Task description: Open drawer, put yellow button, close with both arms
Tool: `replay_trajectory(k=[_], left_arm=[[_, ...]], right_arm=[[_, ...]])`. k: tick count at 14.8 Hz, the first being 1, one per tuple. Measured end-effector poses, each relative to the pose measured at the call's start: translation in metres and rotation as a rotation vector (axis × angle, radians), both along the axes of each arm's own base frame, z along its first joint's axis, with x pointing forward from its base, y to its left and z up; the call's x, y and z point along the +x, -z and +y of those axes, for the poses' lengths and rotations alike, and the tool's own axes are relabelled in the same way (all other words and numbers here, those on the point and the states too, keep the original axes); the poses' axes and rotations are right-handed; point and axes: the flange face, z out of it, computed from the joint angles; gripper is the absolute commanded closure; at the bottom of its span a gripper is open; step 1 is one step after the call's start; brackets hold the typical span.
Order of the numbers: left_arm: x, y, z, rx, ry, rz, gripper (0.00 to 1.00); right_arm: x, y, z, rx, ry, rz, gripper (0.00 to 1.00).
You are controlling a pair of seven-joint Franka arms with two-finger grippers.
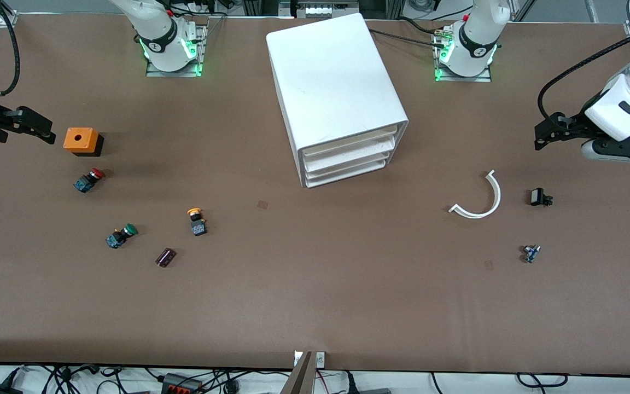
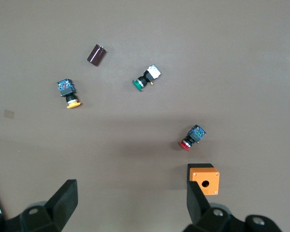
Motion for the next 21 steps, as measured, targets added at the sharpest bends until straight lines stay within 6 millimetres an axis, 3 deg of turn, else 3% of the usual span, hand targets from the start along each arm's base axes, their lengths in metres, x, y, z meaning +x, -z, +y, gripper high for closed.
replay_trajectory(k=[4, 8, 12, 14, 18, 21], left_arm=[[-0.002, 0.001, -0.002, -0.010, 0.000, 0.020, 0.00], [-0.019, 0.009, -0.014, -0.105, 0.000, 0.170, 0.00], [-0.033, 0.030, -0.034, -0.178, 0.028, 0.355, 0.00], [-0.027, 0.051, -0.049, -0.270, 0.032, 0.414, 0.00], [-0.003, 0.114, -0.087, -0.543, 0.041, 0.540, 0.00], [0.018, 0.158, -0.112, -0.730, 0.126, 0.489, 0.00]], right_arm=[[0.000, 0.000, 0.001, 0.003, -0.001, -0.002, 0.00], [0.001, 0.001, 0.004, 0.010, -0.006, 0.000, 0.00], [0.010, 0.021, 0.011, 0.046, -0.014, 0.027, 0.00], [0.022, 0.044, 0.025, 0.054, -0.037, 0.045, 0.00], [0.050, 0.113, 0.070, 0.050, -0.108, 0.094, 0.00], [0.067, 0.169, 0.085, 0.047, -0.127, 0.128, 0.00]])
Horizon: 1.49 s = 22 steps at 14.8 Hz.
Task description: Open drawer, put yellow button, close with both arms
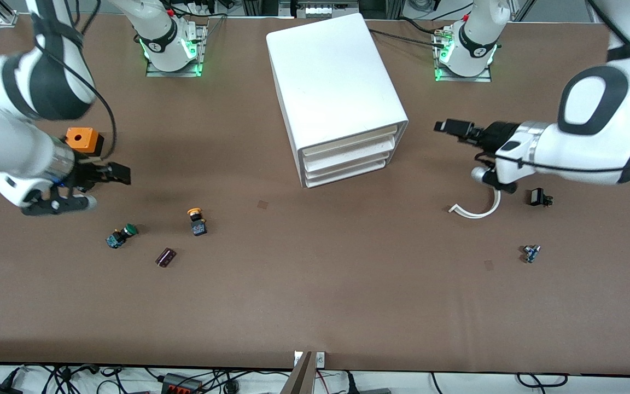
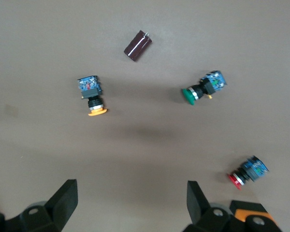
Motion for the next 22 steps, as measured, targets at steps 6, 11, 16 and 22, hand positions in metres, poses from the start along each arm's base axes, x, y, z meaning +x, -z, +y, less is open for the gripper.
replay_trajectory(k=[6, 11, 16, 22], left_arm=[[-0.006, 0.096, -0.036, -0.407, -0.040, -0.120, 0.00], [-0.034, 0.143, -0.061, -0.518, -0.045, -0.076, 0.09], [-0.054, 0.158, -0.083, -0.545, 0.002, -0.045, 0.61], [-0.056, 0.159, -0.085, -0.568, 0.024, -0.071, 0.97]], right_arm=[[0.014, 0.094, 0.054, -0.007, -0.079, 0.029, 0.00], [0.017, 0.173, 0.082, -0.013, -0.120, 0.045, 0.00], [0.018, 0.212, 0.089, -0.014, -0.131, 0.043, 0.00], [0.019, 0.236, 0.107, -0.017, -0.154, 0.053, 0.01]])
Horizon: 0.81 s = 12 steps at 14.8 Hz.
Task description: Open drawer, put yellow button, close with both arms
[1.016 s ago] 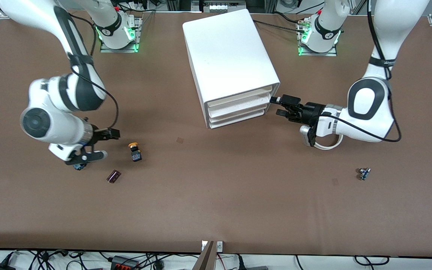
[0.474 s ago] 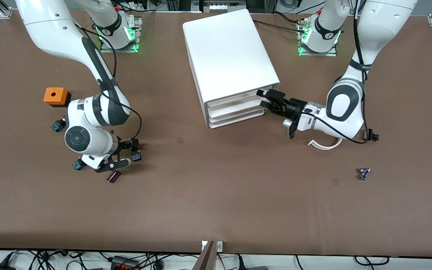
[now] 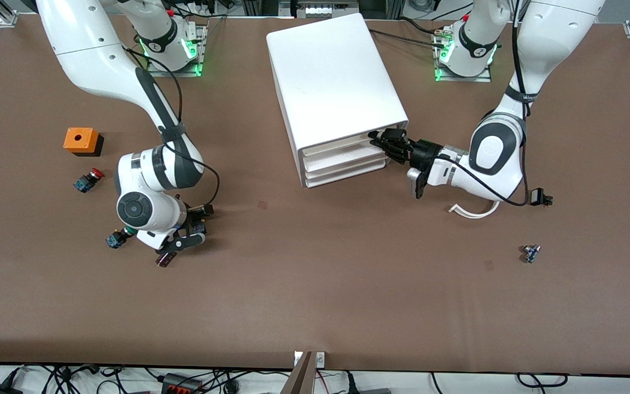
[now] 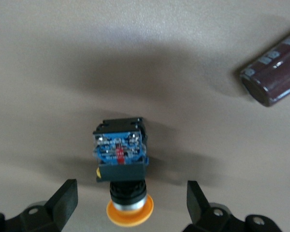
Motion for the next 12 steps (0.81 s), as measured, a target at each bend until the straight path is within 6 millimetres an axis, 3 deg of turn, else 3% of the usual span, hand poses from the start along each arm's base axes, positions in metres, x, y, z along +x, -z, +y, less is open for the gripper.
replay_trajectory(k=[3, 4, 6, 8, 9, 12], left_arm=[[0.000, 0.000, 0.000, -0.022, 0.005, -0.028, 1.00], [0.000, 0.000, 0.000, -0.024, 0.006, -0.032, 1.00], [0.002, -0.001, 0.000, -0.027, 0.008, -0.040, 0.99], [0.011, 0.000, 0.003, -0.030, -0.002, -0.050, 0.99], [0.020, 0.002, 0.007, -0.033, -0.013, -0.057, 0.99], [0.062, 0.005, 0.027, -0.028, -0.036, -0.109, 0.99]], right_arm=[[0.003, 0.005, 0.000, 0.003, 0.003, -0.016, 0.07], [0.003, 0.007, 0.000, 0.003, 0.004, -0.017, 0.15], [0.005, 0.009, 0.001, 0.004, 0.005, -0.021, 0.41], [0.007, 0.010, 0.001, 0.004, 0.005, -0.023, 0.81], [0.008, 0.008, 0.001, 0.004, 0.006, -0.027, 0.93], [0.013, 0.002, 0.002, 0.008, 0.007, -0.043, 1.00]])
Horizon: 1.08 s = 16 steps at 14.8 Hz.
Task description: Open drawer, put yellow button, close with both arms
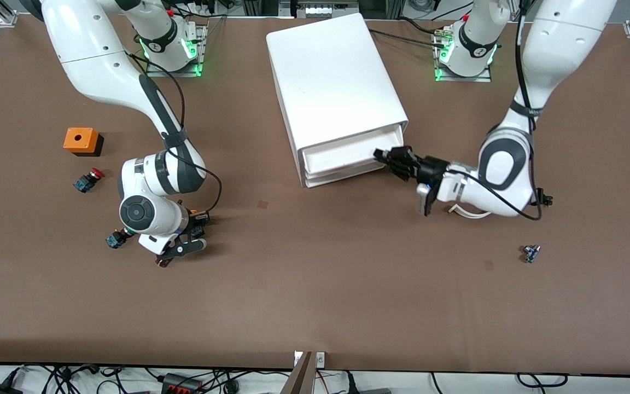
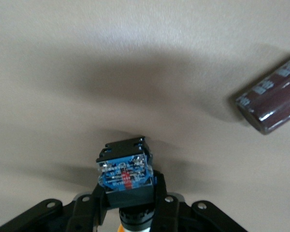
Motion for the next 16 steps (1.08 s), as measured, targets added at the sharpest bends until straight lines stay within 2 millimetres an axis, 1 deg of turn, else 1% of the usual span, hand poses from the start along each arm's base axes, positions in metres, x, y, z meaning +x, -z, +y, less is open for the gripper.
replay_trajectory(k=[1, 2, 3, 4, 5, 7, 9, 10, 11, 12, 13, 14, 15, 16], left_arm=[[0.015, 0.000, 0.008, -0.001, -0.008, -0.019, 0.98], [0.028, 0.000, 0.015, -0.003, -0.017, -0.034, 0.94], [0.038, 0.001, 0.021, -0.008, -0.025, -0.044, 0.65], [0.045, 0.002, 0.023, -0.013, -0.027, -0.048, 0.08], [0.048, 0.003, 0.023, -0.013, -0.027, -0.046, 0.00], [0.052, 0.007, 0.025, 0.003, -0.029, -0.045, 0.00], [0.058, 0.004, 0.034, 0.022, -0.055, -0.030, 0.00], [0.062, -0.004, 0.040, 0.045, -0.068, 0.004, 0.00], [0.065, -0.017, 0.046, 0.087, -0.068, 0.046, 0.00], [0.069, -0.035, 0.052, 0.151, -0.063, 0.084, 0.00], [0.072, -0.060, 0.058, 0.242, -0.053, 0.120, 0.00], [0.075, -0.087, 0.062, 0.348, -0.043, 0.150, 0.00], [0.076, -0.113, 0.067, 0.456, -0.040, 0.169, 0.00], [0.077, -0.135, 0.073, 0.556, -0.043, 0.175, 0.00]], right_arm=[[0.004, -0.006, 0.001, 0.003, 0.000, -0.013, 1.00], [0.010, -0.016, 0.003, 0.008, 0.000, -0.029, 1.00], [0.018, -0.031, 0.005, 0.011, 0.000, -0.043, 1.00], [0.026, -0.052, 0.007, 0.014, -0.001, -0.052, 1.00], [0.034, -0.078, 0.010, 0.017, -0.002, -0.060, 1.00], [0.046, -0.138, 0.022, 0.027, -0.015, -0.085, 1.00], [0.049, -0.197, 0.049, 0.041, -0.042, -0.116, 1.00], [0.045, -0.222, 0.066, 0.053, -0.036, -0.124, 1.00], [0.039, -0.244, 0.084, 0.075, -0.024, -0.127, 1.00], [0.032, -0.262, 0.100, 0.105, -0.016, -0.133, 1.00], [0.026, -0.279, 0.113, 0.133, -0.009, -0.141, 1.00], [0.018, -0.291, 0.126, 0.151, -0.009, -0.146, 1.00], [0.008, -0.299, 0.144, 0.160, -0.007, -0.148, 1.00], [-0.004, -0.305, 0.167, 0.164, -0.005, -0.150, 1.00]])
